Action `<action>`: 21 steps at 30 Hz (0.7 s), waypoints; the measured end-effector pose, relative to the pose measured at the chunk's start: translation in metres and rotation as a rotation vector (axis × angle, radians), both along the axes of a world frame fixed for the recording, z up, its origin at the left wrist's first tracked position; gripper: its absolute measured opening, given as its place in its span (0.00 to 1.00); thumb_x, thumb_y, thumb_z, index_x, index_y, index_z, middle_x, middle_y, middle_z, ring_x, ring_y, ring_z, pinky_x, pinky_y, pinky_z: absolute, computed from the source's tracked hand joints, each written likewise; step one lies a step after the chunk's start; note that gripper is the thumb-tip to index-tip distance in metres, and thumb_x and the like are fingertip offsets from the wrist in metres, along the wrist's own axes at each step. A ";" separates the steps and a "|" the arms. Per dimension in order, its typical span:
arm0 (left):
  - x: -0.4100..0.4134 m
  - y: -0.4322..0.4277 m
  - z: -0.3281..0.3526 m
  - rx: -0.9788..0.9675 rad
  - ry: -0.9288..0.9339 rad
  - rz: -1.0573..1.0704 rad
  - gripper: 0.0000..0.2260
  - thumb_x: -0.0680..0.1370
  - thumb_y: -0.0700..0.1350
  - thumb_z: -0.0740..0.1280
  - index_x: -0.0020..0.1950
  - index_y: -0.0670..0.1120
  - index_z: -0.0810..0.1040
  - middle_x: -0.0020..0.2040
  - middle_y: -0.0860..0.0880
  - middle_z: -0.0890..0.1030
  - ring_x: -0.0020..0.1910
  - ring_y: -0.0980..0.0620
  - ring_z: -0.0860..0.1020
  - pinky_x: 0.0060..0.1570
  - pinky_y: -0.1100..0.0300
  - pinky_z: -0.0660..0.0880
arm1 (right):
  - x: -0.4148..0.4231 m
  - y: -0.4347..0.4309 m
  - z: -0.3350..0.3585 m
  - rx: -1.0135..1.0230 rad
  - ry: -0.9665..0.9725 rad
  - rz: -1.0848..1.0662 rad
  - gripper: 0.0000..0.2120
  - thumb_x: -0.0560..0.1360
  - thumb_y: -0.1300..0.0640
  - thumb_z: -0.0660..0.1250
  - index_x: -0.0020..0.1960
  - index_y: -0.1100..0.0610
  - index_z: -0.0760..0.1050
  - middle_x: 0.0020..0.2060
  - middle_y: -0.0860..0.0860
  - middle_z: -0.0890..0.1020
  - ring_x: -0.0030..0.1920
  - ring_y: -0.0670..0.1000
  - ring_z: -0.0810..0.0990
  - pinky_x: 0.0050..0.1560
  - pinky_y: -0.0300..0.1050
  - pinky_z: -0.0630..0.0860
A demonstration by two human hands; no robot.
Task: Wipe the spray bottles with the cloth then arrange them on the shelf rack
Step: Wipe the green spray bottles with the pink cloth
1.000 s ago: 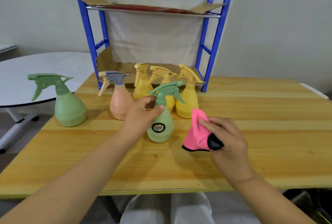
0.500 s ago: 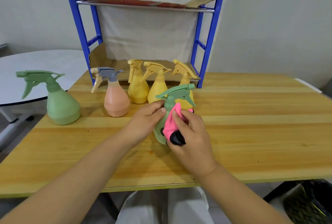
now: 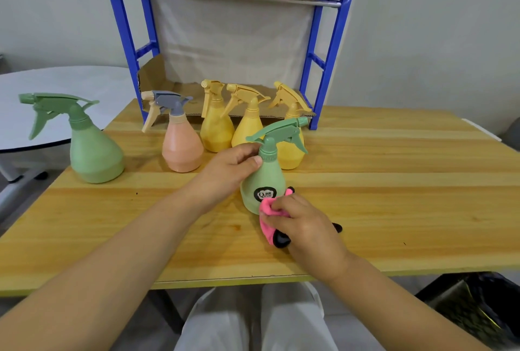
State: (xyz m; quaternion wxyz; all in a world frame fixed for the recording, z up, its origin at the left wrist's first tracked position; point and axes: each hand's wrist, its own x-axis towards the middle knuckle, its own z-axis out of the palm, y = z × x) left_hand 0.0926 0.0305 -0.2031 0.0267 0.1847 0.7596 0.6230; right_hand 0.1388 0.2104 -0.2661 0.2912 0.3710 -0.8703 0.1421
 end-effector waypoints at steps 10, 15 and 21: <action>0.006 -0.006 -0.006 0.026 -0.011 0.089 0.09 0.73 0.46 0.71 0.53 0.50 0.79 0.50 0.52 0.79 0.49 0.56 0.76 0.50 0.63 0.74 | 0.009 0.011 0.038 -0.437 -0.260 -0.074 0.24 0.60 0.68 0.71 0.48 0.46 0.71 0.44 0.45 0.77 0.47 0.45 0.76 0.46 0.45 0.74; 0.008 -0.004 -0.003 0.097 -0.070 0.033 0.11 0.73 0.39 0.70 0.53 0.40 0.75 0.50 0.45 0.79 0.48 0.54 0.77 0.51 0.59 0.74 | -0.008 -0.002 0.048 -0.395 0.070 -0.001 0.15 0.64 0.67 0.74 0.50 0.60 0.80 0.50 0.53 0.81 0.51 0.52 0.77 0.53 0.43 0.75; 0.005 -0.011 0.000 0.060 -0.067 0.001 0.15 0.72 0.40 0.71 0.53 0.34 0.73 0.48 0.42 0.78 0.48 0.49 0.75 0.54 0.52 0.73 | -0.012 -0.004 0.025 -0.318 0.175 -0.117 0.22 0.63 0.59 0.79 0.55 0.58 0.79 0.54 0.54 0.79 0.51 0.55 0.74 0.39 0.48 0.76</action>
